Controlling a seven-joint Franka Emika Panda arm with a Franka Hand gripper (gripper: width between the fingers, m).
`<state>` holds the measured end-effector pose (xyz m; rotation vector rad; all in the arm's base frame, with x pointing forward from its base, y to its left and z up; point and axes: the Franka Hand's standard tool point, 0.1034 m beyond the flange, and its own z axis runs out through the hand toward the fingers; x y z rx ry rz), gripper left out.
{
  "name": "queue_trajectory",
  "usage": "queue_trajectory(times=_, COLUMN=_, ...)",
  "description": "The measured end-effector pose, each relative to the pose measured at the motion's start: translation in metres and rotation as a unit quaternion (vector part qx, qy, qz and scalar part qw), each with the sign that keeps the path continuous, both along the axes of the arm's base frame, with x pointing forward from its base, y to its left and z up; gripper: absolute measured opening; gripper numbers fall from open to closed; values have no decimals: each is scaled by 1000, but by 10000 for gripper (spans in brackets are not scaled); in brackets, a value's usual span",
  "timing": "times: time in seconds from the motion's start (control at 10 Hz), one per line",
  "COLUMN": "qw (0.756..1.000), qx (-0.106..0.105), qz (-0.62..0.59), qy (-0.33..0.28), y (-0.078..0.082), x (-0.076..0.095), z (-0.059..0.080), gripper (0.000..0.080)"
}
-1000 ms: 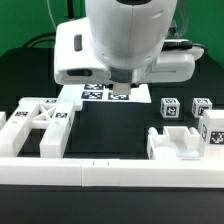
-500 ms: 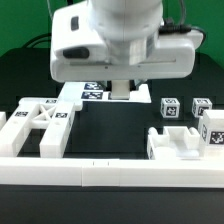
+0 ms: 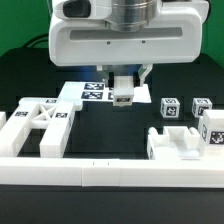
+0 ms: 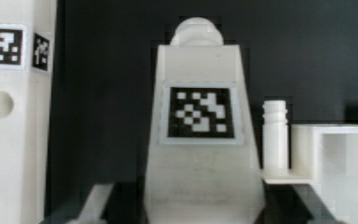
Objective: Assemble chair
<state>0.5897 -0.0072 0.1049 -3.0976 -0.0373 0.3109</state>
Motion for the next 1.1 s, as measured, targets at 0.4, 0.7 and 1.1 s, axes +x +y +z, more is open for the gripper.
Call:
queue_trajectory(times=0.4, qw=986, qx=-11, qz=42, qy=-160, y=10, x=32, z=19, gripper=284)
queue_trajectory(times=0.7, qw=959, qx=-28, qz=43, qy=-277, y=2, x=42, z=21, gripper=284)
queue_trajectory(times=1.1, qw=953, qx=-19, qz=38, qy=-300, y=37, x=47, z=21, gripper=284)
